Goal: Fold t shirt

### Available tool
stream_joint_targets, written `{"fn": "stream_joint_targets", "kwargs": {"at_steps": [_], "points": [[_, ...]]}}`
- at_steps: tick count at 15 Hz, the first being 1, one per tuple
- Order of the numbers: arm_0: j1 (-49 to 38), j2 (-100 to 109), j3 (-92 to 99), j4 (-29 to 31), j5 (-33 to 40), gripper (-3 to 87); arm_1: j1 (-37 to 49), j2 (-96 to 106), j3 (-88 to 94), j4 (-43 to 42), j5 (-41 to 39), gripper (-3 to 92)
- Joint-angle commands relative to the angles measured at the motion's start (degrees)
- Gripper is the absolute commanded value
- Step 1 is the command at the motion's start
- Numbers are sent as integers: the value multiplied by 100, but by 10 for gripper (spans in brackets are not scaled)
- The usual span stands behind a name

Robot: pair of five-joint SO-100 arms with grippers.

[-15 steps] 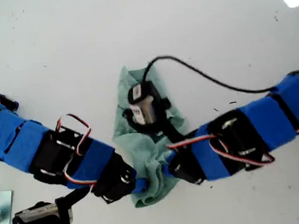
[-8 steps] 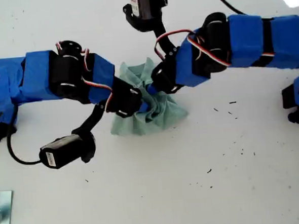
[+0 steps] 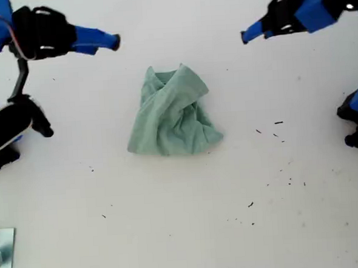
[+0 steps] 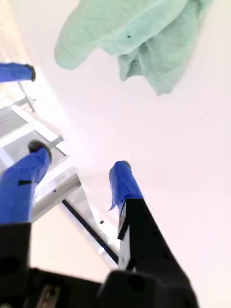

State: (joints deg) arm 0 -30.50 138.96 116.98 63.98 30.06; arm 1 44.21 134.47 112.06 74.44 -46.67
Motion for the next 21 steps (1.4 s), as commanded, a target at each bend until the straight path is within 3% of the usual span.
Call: {"fn": "stream_joint_targets", "kwargs": {"at_steps": [1,4,6,9,15,17,19,21], "points": [[9,2153,2118,-404,-281,207,220,1960,1415,193,62,177],[1046,4544,4430,-835,-1116,183,-193,4518,4078,35,809,160],[1670,6398,5818,-817,-1881,159,-809,6697,5502,79,1450,145],[2101,6750,6768,-721,-2461,165,-1336,6645,6460,123,1863,137],[2364,6724,6873,-483,-2426,152,-1468,6618,6618,158,2610,133],[2479,6724,6873,-483,-2426,152,-1854,6618,6618,158,1819,133],[2487,6724,6873,-483,-2417,152,-2004,6618,6618,158,1802,129],[2487,6724,6873,-483,-2417,152,-1890,6636,6565,272,237,130]]}}
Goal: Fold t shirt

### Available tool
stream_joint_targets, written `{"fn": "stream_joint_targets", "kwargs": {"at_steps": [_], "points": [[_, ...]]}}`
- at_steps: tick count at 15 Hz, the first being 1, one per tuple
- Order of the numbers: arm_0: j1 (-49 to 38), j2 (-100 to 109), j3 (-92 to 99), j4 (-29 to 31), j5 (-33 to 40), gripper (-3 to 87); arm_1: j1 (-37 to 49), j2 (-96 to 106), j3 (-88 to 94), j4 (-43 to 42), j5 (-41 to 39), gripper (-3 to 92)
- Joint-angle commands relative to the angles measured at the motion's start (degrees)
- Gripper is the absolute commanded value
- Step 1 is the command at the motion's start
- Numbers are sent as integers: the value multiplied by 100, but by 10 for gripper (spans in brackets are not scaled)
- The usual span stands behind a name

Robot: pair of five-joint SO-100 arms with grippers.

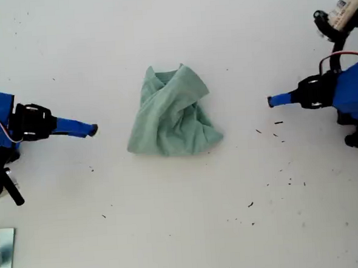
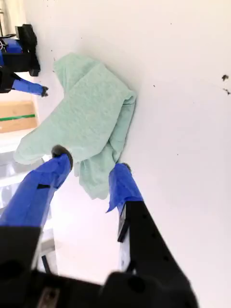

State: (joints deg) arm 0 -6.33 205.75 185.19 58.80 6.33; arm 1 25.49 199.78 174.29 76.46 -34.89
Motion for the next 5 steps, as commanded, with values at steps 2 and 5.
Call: {"fn": "stream_joint_targets", "kwargs": {"at_steps": [2,5], "points": [[70,44,53,35,-44,152,-114,97,343,79,-501,122],[70,44,53,35,-44,152,-97,97,343,79,-571,118]]}}
